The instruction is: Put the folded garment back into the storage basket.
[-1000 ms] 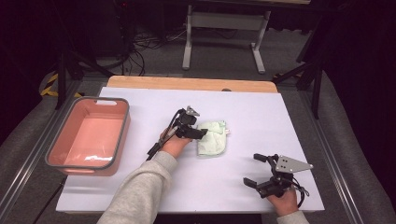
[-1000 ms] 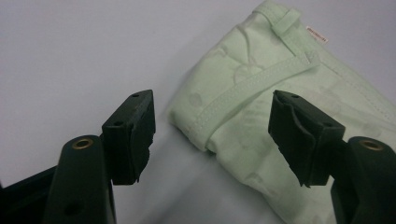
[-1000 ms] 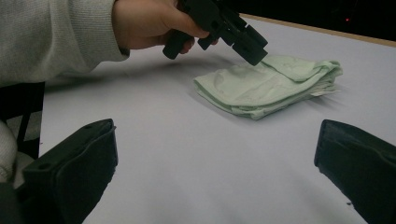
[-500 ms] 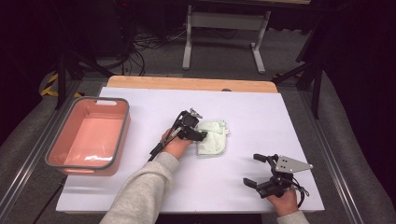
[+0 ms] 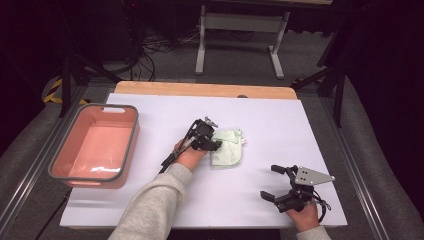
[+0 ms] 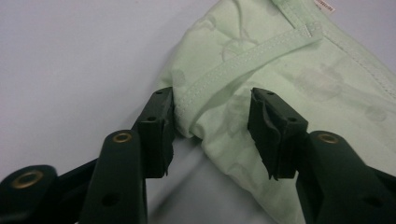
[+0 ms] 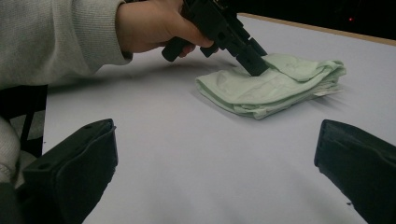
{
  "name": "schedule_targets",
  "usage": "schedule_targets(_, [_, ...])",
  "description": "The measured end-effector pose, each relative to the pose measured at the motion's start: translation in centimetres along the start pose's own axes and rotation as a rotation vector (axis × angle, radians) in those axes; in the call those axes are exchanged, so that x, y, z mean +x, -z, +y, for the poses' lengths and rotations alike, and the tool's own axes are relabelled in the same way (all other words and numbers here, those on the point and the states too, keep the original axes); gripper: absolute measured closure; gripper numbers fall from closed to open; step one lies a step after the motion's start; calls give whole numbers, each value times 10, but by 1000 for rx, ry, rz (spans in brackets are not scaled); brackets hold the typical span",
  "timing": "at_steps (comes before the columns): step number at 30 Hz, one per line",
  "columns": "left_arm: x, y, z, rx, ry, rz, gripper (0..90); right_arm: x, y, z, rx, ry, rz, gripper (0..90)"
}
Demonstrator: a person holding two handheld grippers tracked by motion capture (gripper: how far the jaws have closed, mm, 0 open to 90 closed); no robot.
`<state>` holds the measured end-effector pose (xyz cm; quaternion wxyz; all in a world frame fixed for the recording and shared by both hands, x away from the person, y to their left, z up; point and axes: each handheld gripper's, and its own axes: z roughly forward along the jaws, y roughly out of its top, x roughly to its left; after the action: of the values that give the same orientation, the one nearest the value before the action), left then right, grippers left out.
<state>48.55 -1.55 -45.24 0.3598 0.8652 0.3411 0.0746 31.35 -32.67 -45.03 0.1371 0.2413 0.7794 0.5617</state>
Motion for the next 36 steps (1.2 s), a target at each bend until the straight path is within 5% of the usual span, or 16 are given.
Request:
schedule_targets(6, [0,0,0,5,16,-65,726,0,0,0,3,4,2,0])
schedule_targets(10, [0,1,1,12,25,-70,775,0,0,0,4,3,3,0])
schedule_targets(19, [-1,4,2,14,25,-57,809,0,0,0,5,3,4,0])
schedule_targets(36, [-9,34,12,-92,-36,-13,815,0,-1,0,6,2,7,0])
